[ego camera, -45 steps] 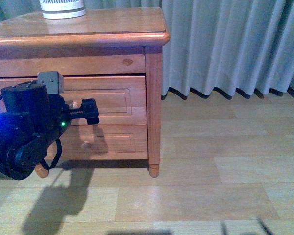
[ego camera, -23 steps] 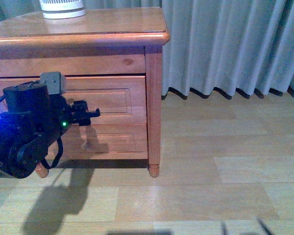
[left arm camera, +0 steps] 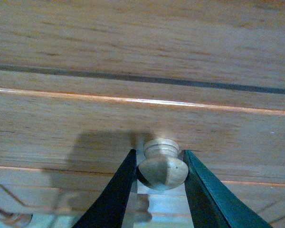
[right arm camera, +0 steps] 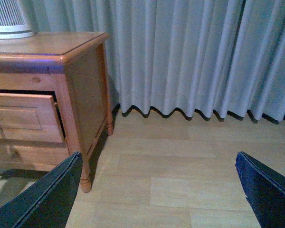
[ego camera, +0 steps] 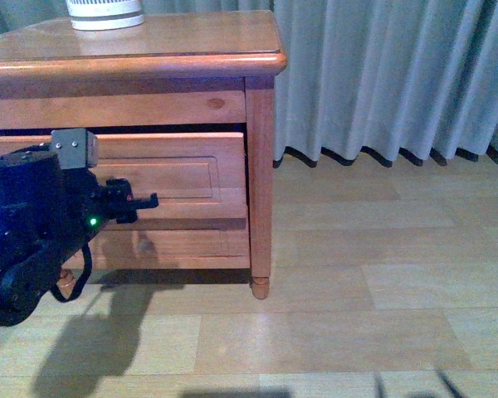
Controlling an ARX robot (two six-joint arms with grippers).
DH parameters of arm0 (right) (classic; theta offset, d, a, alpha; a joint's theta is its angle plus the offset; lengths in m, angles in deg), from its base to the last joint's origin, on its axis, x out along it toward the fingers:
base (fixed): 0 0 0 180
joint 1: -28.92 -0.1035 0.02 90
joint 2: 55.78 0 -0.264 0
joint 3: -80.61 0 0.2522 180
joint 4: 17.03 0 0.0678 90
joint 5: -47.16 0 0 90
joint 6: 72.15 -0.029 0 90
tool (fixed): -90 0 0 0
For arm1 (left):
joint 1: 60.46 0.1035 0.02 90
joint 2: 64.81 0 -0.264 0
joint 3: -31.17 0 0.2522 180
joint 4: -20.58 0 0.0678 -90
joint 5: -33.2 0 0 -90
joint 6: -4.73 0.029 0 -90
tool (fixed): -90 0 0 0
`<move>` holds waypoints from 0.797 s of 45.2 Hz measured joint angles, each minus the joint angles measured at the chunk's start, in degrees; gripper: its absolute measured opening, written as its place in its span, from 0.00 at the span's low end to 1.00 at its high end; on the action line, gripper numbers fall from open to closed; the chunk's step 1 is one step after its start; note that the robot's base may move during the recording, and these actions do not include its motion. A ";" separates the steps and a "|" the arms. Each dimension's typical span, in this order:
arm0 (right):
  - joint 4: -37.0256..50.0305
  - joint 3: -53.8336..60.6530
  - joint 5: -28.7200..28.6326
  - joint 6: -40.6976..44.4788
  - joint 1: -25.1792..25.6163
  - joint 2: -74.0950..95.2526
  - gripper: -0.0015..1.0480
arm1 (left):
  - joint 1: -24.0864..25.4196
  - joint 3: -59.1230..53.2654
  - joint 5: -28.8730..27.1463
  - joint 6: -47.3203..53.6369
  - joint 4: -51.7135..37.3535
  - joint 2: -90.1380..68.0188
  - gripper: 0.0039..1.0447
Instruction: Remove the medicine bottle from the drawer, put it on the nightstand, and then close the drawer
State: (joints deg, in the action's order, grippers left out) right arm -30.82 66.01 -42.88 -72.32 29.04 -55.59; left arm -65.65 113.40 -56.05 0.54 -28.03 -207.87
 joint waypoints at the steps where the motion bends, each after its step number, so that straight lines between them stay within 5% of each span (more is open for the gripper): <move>1: 0.00 0.00 0.02 0.00 0.00 0.00 0.93 | 0.09 -2.08 0.63 0.09 -0.92 0.92 0.25; 21: 0.00 0.00 0.00 0.00 0.00 0.00 0.93 | -1.33 -32.83 1.99 0.31 -7.37 17.25 0.24; 33: 0.00 0.00 0.00 0.00 0.00 0.00 0.93 | -1.84 -38.88 1.60 0.76 -6.56 21.27 0.24; 36: 0.00 0.00 0.00 0.00 0.00 0.00 0.93 | -1.84 -38.88 1.97 1.27 -5.92 21.57 0.35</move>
State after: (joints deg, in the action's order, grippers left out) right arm -30.82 66.01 -42.88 -72.32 29.04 -55.59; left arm -67.48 74.52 -54.08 1.81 -33.95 -186.30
